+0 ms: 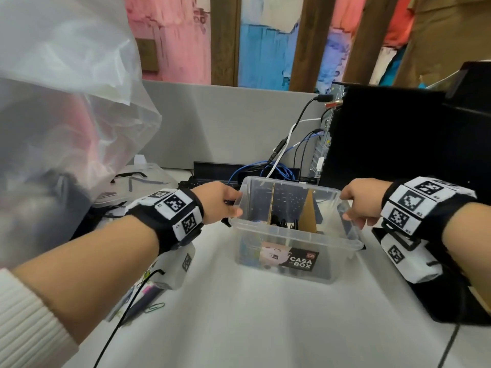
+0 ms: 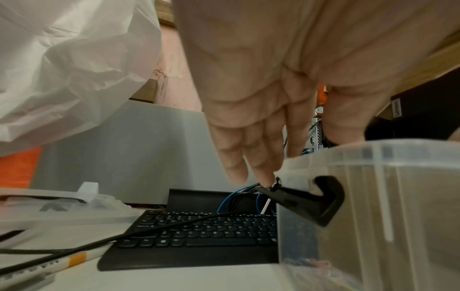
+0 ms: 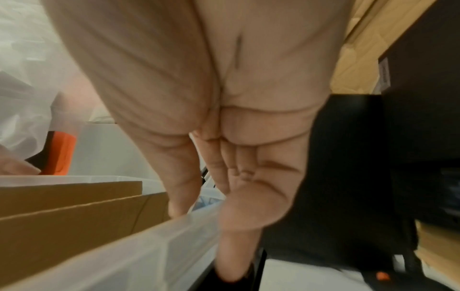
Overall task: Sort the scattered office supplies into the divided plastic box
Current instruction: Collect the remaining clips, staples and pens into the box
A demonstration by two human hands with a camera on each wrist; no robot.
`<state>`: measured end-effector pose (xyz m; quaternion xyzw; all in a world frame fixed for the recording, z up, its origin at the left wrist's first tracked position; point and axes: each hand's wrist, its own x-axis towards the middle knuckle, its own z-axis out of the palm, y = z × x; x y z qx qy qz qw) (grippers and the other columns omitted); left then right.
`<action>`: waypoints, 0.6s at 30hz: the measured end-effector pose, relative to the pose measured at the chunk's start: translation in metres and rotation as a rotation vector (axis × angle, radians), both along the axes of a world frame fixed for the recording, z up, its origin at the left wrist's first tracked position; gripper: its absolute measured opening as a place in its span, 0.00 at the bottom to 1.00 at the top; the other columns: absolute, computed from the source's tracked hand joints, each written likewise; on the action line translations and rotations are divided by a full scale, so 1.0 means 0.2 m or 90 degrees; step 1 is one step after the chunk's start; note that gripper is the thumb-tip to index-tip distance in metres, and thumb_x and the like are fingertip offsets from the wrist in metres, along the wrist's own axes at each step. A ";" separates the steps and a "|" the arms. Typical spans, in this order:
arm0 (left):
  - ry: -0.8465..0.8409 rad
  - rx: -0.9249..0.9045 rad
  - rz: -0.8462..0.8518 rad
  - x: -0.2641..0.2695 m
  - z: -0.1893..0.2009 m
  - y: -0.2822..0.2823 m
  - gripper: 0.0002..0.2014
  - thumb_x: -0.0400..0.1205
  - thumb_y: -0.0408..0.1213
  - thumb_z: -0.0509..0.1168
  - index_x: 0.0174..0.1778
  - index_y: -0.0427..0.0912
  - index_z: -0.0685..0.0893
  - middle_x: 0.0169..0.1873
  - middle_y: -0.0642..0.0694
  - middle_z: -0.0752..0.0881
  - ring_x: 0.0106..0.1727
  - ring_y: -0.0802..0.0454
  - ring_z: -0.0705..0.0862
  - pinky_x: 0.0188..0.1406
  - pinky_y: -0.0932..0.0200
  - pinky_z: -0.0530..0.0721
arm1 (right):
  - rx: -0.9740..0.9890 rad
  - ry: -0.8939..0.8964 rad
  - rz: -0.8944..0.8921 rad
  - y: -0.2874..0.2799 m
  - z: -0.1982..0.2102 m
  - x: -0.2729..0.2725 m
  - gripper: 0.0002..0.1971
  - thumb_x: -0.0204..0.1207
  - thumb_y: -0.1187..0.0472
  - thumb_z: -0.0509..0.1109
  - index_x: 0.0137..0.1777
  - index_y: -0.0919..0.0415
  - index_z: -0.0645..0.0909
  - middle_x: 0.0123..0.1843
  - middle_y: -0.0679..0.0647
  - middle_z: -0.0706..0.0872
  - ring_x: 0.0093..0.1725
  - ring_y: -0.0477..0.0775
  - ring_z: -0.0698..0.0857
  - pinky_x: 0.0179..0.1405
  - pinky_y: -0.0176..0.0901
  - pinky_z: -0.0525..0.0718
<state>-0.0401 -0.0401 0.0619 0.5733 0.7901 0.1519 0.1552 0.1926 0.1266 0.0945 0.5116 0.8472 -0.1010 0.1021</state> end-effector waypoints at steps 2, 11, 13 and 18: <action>0.015 0.044 0.030 0.00 0.00 -0.03 0.17 0.83 0.43 0.63 0.69 0.49 0.81 0.59 0.50 0.87 0.61 0.51 0.84 0.65 0.61 0.76 | 0.078 -0.055 0.027 -0.05 0.03 -0.02 0.21 0.80 0.57 0.68 0.71 0.62 0.75 0.40 0.53 0.86 0.34 0.50 0.87 0.21 0.32 0.78; 0.035 0.089 0.191 -0.29 0.00 -0.45 0.07 0.82 0.39 0.66 0.53 0.44 0.86 0.51 0.49 0.88 0.49 0.52 0.84 0.48 0.63 0.75 | 0.189 0.382 0.238 -0.37 0.16 -0.23 0.04 0.76 0.57 0.70 0.41 0.54 0.83 0.37 0.47 0.84 0.40 0.49 0.83 0.41 0.41 0.77; 0.025 0.070 0.220 -0.35 -0.04 -0.55 0.07 0.81 0.39 0.67 0.51 0.42 0.87 0.48 0.48 0.88 0.51 0.49 0.85 0.52 0.60 0.80 | 0.134 0.432 0.296 -0.51 0.14 -0.32 0.03 0.75 0.58 0.71 0.40 0.52 0.84 0.34 0.45 0.84 0.38 0.45 0.83 0.38 0.39 0.77; -0.013 0.019 0.271 -0.38 -0.17 -0.75 0.10 0.79 0.41 0.69 0.54 0.43 0.87 0.48 0.49 0.88 0.49 0.50 0.85 0.50 0.60 0.81 | 0.151 0.181 0.415 -0.67 0.02 -0.50 0.04 0.74 0.55 0.68 0.44 0.55 0.80 0.42 0.46 0.81 0.45 0.50 0.79 0.44 0.41 0.77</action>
